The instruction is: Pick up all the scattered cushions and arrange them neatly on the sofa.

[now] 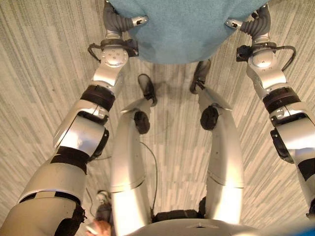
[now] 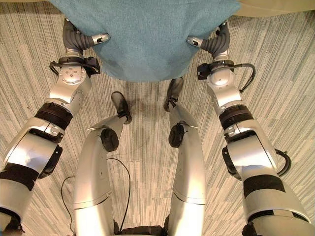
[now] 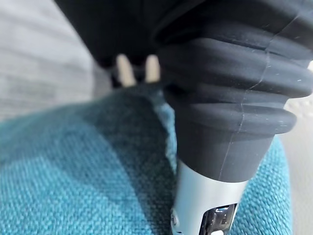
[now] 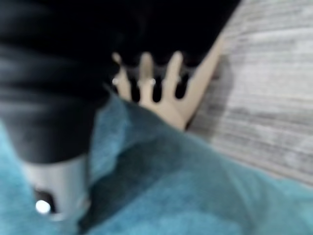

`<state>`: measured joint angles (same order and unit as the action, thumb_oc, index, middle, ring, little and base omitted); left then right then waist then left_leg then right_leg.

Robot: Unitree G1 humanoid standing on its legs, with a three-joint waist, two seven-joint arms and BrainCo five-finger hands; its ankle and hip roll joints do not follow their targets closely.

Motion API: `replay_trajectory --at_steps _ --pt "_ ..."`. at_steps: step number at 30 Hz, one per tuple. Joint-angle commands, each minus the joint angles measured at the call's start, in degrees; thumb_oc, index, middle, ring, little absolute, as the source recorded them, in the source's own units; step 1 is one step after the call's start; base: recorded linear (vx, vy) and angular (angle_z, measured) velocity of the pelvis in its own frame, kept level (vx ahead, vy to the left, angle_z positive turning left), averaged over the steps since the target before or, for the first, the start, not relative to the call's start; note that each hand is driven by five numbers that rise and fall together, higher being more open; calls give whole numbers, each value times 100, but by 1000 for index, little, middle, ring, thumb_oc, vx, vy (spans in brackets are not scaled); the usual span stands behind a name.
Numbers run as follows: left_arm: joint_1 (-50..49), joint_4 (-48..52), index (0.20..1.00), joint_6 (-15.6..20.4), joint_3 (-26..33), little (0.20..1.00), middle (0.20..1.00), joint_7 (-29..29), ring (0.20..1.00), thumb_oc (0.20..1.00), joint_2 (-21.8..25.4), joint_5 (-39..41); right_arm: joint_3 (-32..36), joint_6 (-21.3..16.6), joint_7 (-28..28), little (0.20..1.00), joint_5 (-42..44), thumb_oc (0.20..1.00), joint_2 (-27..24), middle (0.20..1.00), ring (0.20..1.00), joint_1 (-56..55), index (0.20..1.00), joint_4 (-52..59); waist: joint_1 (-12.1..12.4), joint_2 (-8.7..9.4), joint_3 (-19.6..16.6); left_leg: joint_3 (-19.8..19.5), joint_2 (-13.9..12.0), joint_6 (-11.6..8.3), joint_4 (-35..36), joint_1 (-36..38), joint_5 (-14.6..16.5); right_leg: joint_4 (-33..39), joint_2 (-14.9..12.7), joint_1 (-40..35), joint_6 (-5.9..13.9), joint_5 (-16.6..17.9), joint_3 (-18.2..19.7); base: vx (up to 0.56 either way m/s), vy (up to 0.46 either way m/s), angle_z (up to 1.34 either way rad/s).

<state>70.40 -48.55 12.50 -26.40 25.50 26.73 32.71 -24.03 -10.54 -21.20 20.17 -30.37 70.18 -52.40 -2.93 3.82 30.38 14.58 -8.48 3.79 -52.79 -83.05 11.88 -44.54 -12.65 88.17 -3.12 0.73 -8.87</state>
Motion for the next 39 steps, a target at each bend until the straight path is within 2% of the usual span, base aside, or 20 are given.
replay_trajectory --at_steps 1,4,6,8,10,11,12,13,16,18,21,23,25,31,36,37,39 --pt "-146 360 1000 267 87 1000 1000 75 1000 1000 -356 -34 -360 -231 -33 1000 48 1000 128 1000 1000 -84 1000 345 -114 -425 -532 -380 74 -346 437 -147 -478 -214 160 30 846 -161 200 0 0 0" --pt "-150 404 1000 296 128 1000 1000 172 1000 1000 -661 -9 -440 -289 -29 1000 131 1000 472 1000 1000 31 1000 526 -76 -438 -551 -412 51 -348 418 -178 -497 -235 171 57 839 -154 187 0 0 0" --pt "-95 354 1000 372 166 1000 1000 223 1000 1000 -1007 189 -479 -432 187 1000 648 1000 1056 1000 1000 120 1000 652 -36 -455 -565 -447 42 -356 409 -197 -533 -241 174 48 838 -154 142 -6 -16 -1" --pt "-100 354 1000 392 188 1000 1000 228 1000 1000 -1061 232 -470 -470 224 1000 770 1000 1154 1000 1000 143 1000 639 -34 -459 -580 -464 40 -357 411 -210 -543 -234 181 45 838 -153 130 0 0 0" --pt "-101 393 1000 415 172 1000 1000 219 1000 1000 -1144 338 -496 -565 380 1000 1144 1000 1467 1000 1000 94 1000 721 -16 -467 -603 -510 38 -362 404 -218 -568 -256 193 40 835 -147 104 0 0 0" --pt "-102 438 740 444 172 740 740 181 740 740 -1155 378 -506 -586 505 881 1329 881 1582 881 881 87 881 768 -4 -472 -620 -519 36 -366 408 -219 -584 -265 194 34 832 -151 83 0 0 0" --pt "-133 507 200 486 177 200 200 132 200 200 -1142 408 -534 -619 547 354 1372 354 1666 354 354 47 354 826 4 -478 -639 -531 37 -369 408 -215 -588 -259 198 25 832 -149 68 0 0 0" --pt "-161 584 200 513 186 200 200 132 200 200 -1114 408 -528 -663 593 200 1444 200 1704 200 200 17 200 876 13 -484 -663 -535 38 -370 415 -212 -596 -257 203 17 833 -145 50 0 0 0" --pt "-316 835 200 616 286 200 200 88 200 200 -1153 525 -479 -741 702 200 1545 200 1794 200 200 -85 200 1090 24 -499 -758 -549 51 -395 508 -156 -638 -178 205 -77 836 -142 -26 0 0 0" --pt "-434 1030 200 673 306 200 200 44 200 200 -1150 529 -453 -727 717 200 1443 200 1672 200 200 -181 200 1273 32 -500 -834 -578 64 -415 644 -69 -667 -42 188 -203 844 -150 -89 -21 -41 6" --pt "-835 1444 200 666 169 200 200 -60 200 200 -1598 321 -30 -872 726 200 1441 200 1380 200 200 -792 200 1978 81 -605 -1077 -693 125 -402 1163 388 -696 397 77 -781 904 -172 -325 -50 -52 19" --pt "-912 1476 200 645 126 200 200 -87 200 200 -1647 259 92 -922 675 200 1340 200 1322 200 200 -1001 200 2192 105 -646 -1122 -726 151 -406 1285 579 -706 542 65 -1016 920 -166 -406 -53 -42 28" --pt "-1288 1603 200 641 92 200 200 -233 200 200 -1629 72 264 -1045 642 200 1099 200 1249 200 200 -1484 200 2482 149 -670 -1223 -796 168 -452 1699 1215 -742 942 59 -1723 940 -152 -537 -59 -52 36" --pt "-2027 2093 200 672 170 200 200 -387 200 200 -1604 89 324 -1031 601 200 649 200 1198 200 200 -2252 200 3005 205 -595 -1314 -852 165 -585 2327 2299 -875 1546 50 -2861 927 -143 -730 -23 -30 8" --pt "-3069 2603 200 657 184 200 200 -685 200 200 -1482 78 379 -958 724 200 486 200 1318 200 200 -3383 200 3220 235 -420 -1461 -796 214 -712 3114 4148 -990 2274 133 -4599 907 -183 -984 57 -47 12" --pt "-3088 2612 200 656 181 200 200 -685 200 200 -1479 77 377 -956 722 200 482 200 1323 200 200 -3399 200 3228 236 -415 -1431 -792 214 -715 3145 4212 -998 2301 140 -4659 907 -177 -985 74 -18 5" --pt "-3429 2757 200 648 249 200 200 -732 200 200 -1421 30 292 -915 834 200 526 200 1439 200 200 -3674 200 3237 241 -343 -1486 -703 232 -758 3412 4886 -1034 2573 208 -5286 895 -169 -1027 76 -8 -5"
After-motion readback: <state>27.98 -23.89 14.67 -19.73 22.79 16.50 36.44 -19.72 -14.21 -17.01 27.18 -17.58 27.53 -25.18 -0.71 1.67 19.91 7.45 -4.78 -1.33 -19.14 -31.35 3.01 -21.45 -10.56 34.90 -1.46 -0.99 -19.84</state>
